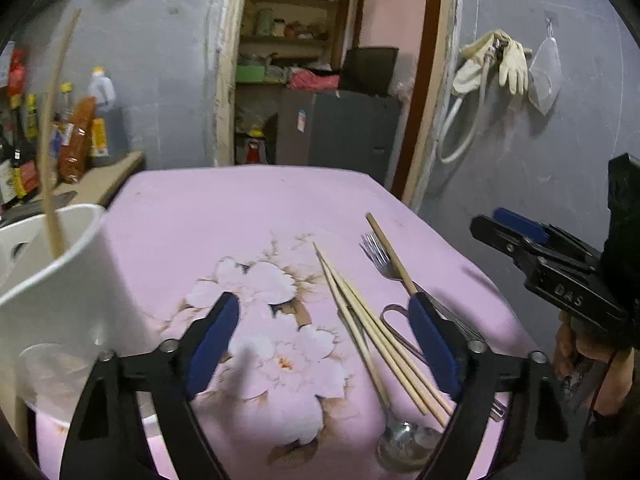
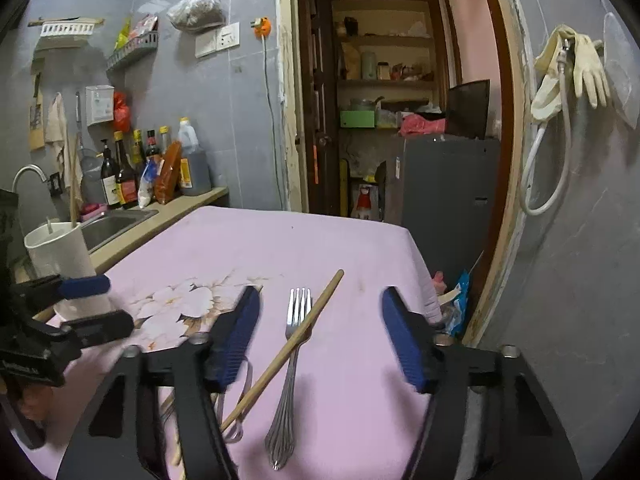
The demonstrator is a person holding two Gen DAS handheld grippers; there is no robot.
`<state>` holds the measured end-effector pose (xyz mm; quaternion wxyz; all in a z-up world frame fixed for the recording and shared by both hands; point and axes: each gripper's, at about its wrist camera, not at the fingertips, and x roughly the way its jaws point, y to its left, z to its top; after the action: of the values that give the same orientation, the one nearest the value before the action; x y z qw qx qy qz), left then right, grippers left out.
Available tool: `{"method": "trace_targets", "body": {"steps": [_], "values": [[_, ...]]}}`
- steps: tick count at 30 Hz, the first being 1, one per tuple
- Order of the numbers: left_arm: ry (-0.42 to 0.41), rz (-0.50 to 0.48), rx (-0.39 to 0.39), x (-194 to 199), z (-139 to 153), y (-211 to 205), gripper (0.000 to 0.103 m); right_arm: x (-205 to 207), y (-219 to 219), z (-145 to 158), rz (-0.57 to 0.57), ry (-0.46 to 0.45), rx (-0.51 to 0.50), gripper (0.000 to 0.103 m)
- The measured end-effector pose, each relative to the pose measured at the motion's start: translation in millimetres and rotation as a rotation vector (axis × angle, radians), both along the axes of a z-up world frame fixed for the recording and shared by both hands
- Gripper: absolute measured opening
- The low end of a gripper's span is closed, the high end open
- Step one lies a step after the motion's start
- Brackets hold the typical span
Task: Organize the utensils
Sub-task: 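Return to the utensils and grasp a wooden chopstick with the left tool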
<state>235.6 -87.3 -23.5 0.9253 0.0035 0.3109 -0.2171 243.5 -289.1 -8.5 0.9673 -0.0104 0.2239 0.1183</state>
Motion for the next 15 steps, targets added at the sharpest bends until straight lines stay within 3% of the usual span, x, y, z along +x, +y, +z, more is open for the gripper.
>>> {"method": "trace_targets", "body": {"steps": [3, 7, 15], "values": [[0.039, -0.012, -0.020, 12, -1, -1, 0.069, 8, -1, -3, 0.006, 0.019, 0.026, 0.046], [0.101, -0.036, -0.028, 27, -5, -5, 0.050, 19, 2, -5, 0.022, 0.063, 0.030, 0.040], [0.277, -0.060, -0.016, 66, -19, -16, 0.027, 60, 4, -21, 0.037, 0.250, 0.041, 0.029]]}}
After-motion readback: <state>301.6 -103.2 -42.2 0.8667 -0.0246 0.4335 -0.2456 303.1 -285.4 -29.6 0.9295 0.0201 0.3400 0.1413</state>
